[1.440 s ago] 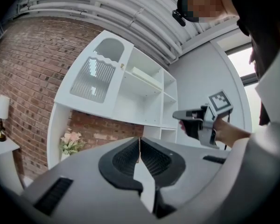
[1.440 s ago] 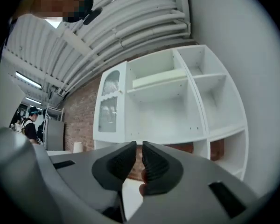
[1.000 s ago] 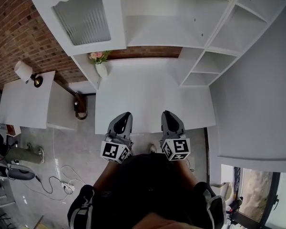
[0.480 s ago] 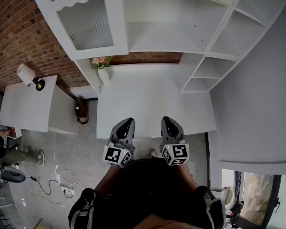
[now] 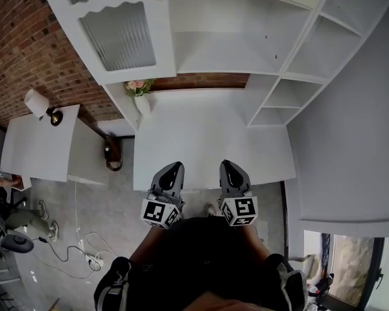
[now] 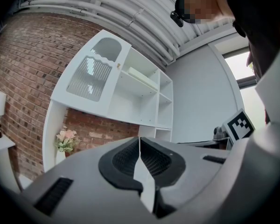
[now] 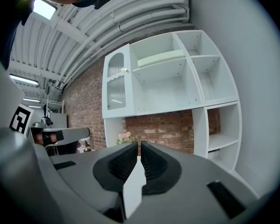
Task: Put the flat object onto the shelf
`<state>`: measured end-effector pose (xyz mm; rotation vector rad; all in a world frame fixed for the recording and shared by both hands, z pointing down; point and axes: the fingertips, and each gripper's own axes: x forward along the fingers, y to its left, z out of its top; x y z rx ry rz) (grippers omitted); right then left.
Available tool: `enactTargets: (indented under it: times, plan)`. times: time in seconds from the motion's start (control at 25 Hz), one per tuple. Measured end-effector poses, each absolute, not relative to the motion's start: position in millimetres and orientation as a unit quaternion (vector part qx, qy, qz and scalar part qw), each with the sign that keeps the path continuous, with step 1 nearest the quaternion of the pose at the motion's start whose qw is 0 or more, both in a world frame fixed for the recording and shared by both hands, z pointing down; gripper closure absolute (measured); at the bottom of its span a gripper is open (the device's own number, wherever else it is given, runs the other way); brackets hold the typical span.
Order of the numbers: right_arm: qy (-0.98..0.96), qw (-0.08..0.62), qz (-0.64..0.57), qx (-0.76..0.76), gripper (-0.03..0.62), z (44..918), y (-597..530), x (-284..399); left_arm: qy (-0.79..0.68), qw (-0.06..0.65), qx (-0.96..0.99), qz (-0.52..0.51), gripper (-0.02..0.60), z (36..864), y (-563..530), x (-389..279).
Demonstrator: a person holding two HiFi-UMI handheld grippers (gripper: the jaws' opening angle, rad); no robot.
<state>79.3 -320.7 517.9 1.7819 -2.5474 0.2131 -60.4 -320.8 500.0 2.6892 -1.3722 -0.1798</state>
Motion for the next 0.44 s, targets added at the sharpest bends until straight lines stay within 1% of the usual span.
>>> enactTargets:
  times: [0.44]
  plan:
    - [-0.816, 0.016, 0.068, 0.574, 0.553, 517.6, -317.6, 78.5, -0.45, 0.061, 0.889, -0.061, 0.565, 500.4, -318.7, -60.9]
